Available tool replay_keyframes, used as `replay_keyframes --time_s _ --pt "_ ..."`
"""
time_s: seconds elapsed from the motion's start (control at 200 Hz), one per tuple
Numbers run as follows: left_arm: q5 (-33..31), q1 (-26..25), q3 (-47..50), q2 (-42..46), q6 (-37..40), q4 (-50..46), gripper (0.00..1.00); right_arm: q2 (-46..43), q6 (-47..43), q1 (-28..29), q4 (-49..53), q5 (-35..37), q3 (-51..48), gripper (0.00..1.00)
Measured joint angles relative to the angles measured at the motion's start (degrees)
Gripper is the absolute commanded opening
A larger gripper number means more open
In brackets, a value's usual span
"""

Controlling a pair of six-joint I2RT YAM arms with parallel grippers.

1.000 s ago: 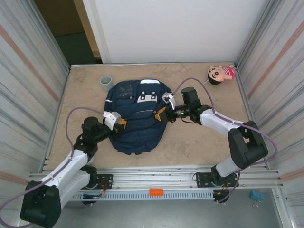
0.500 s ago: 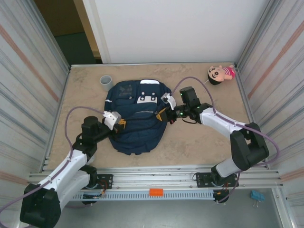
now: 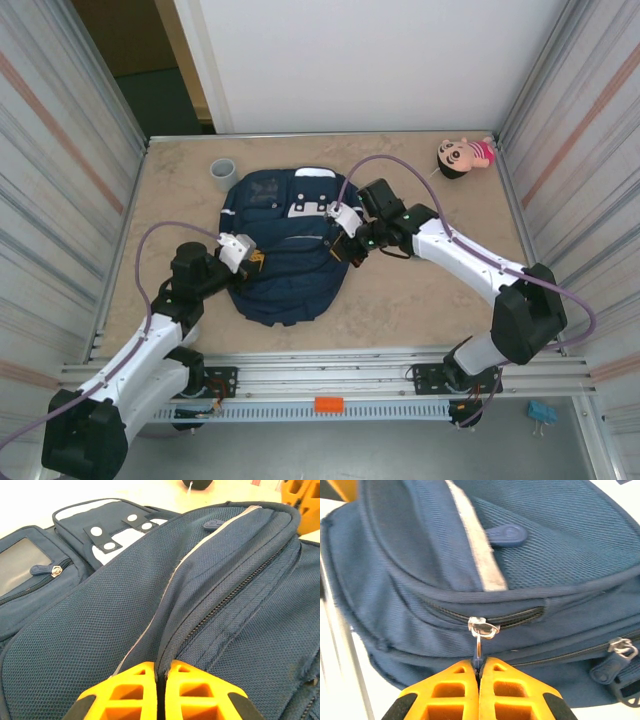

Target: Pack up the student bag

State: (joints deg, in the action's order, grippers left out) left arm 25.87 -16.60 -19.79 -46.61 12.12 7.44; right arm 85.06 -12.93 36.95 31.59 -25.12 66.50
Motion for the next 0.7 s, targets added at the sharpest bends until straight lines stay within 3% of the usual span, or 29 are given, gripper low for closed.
replay_keyframes --time_s 0.22,0.431,0.611,0.697 --pt "-0.6 -1.6 -0.2 -1.5 -1.7 1.2 0.00 0.0 2.7 3.5 1.7 -1.5 1.6 0.00" --pt "-2.7 -6.7 -2.9 -5.5 -1.9 1.4 0.00 1.9 9.7 7.8 0.8 0.0 3.7 0.00" --pt "-5.1 -8.3 -3.8 -8.2 -1.9 1.6 0.00 3.6 17.7 10.0 -2.4 1.6 4.5 0.00" --pt "-6.0 -8.9 -3.9 -8.6 -1.9 1.8 0.00 3.8 20.4 10.3 -4.9 1.6 4.0 0.20"
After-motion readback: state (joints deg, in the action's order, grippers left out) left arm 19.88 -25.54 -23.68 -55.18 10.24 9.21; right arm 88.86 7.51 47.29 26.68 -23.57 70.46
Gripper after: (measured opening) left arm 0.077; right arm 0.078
